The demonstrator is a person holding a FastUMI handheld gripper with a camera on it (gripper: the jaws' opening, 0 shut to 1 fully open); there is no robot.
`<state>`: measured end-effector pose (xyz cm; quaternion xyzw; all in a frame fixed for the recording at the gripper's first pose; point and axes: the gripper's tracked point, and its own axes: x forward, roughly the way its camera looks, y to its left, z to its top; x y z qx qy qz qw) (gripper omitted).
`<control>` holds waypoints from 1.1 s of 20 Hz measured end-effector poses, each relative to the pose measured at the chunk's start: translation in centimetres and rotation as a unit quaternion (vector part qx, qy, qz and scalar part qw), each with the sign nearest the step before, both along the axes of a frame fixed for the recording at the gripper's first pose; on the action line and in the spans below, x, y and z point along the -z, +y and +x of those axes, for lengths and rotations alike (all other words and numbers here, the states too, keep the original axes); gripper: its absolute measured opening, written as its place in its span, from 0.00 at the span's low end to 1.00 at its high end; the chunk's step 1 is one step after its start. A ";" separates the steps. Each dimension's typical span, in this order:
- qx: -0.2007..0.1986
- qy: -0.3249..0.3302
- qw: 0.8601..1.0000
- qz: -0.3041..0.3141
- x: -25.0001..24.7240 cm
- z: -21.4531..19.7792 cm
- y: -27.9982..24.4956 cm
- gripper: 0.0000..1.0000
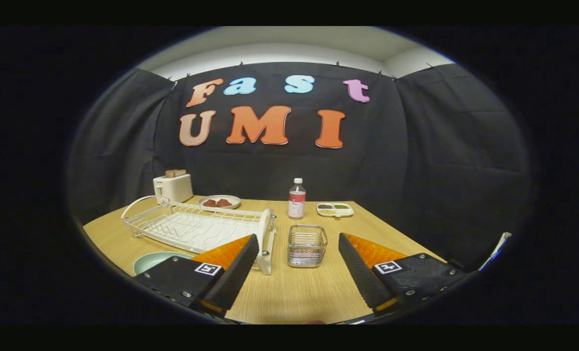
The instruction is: Take the plate from the dish rack, then take the spoon from the basket and place it into the plate.
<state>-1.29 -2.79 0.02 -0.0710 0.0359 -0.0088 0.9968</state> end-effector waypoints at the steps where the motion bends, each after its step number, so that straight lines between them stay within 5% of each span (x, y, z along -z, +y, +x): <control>1: 0.003 -0.002 1.000 0.000 -0.1 -0.1 -0.3 0.98; 22: 0.032 -0.019 0.999 0.007 -0.8 -0.4 -2.9 0.98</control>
